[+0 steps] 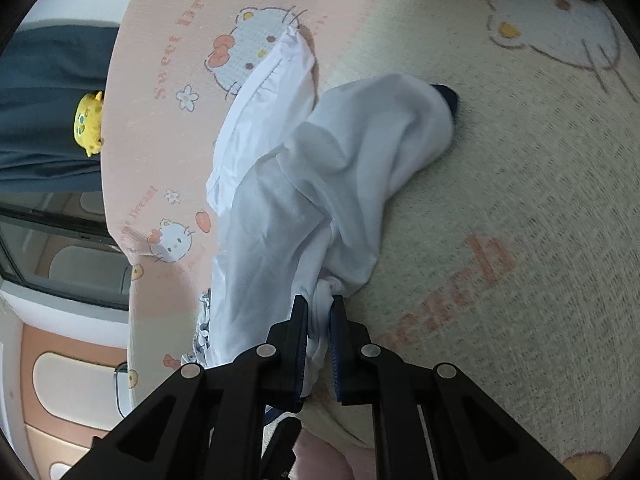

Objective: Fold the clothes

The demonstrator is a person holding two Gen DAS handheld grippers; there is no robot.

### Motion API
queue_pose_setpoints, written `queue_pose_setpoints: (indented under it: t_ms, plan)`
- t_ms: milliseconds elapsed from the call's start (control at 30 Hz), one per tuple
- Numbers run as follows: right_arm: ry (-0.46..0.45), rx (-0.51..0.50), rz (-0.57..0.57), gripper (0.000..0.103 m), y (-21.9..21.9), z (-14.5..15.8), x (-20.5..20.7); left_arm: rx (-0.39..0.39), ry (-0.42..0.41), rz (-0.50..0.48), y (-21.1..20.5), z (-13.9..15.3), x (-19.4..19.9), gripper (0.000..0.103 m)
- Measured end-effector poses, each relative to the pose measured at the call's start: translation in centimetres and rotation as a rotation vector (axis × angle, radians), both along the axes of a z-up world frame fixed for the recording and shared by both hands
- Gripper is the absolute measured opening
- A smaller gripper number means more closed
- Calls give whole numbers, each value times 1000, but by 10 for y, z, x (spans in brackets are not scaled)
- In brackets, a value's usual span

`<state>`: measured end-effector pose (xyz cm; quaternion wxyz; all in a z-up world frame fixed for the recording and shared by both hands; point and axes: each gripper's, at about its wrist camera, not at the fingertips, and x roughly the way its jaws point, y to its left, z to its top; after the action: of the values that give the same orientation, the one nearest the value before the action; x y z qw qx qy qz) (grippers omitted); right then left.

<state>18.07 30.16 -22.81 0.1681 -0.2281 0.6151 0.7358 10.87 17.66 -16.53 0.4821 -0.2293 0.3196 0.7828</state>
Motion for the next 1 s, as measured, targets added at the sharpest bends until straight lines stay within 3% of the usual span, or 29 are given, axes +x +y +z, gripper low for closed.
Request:
queue_pose_setpoints:
  t_ms: [167, 500, 700, 833, 933, 1000]
  plan:
    - [-18, 5, -16, 9, -2, -3, 5, 16, -97, -40, -1, 5, -3, 52]
    - [-6, -18, -36, 10, -3, -14, 9, 28, -357, 5, 13, -7, -45, 52]
    - [-19, -6, -46, 10, -2, -13, 7, 93, -542, 132, 22, -12, -77, 52]
    - [-52, 8, -52, 2, -2, -13, 4, 114, -498, 202, 22, -10, -89, 52]
    - [-66, 21, -54, 2, -2, -11, 3, 146, -452, 241, 15, -4, -99, 51]
    - [-82, 38, -49, 2, -3, -9, 1, 125, -424, 266, 14, -5, -106, 30]
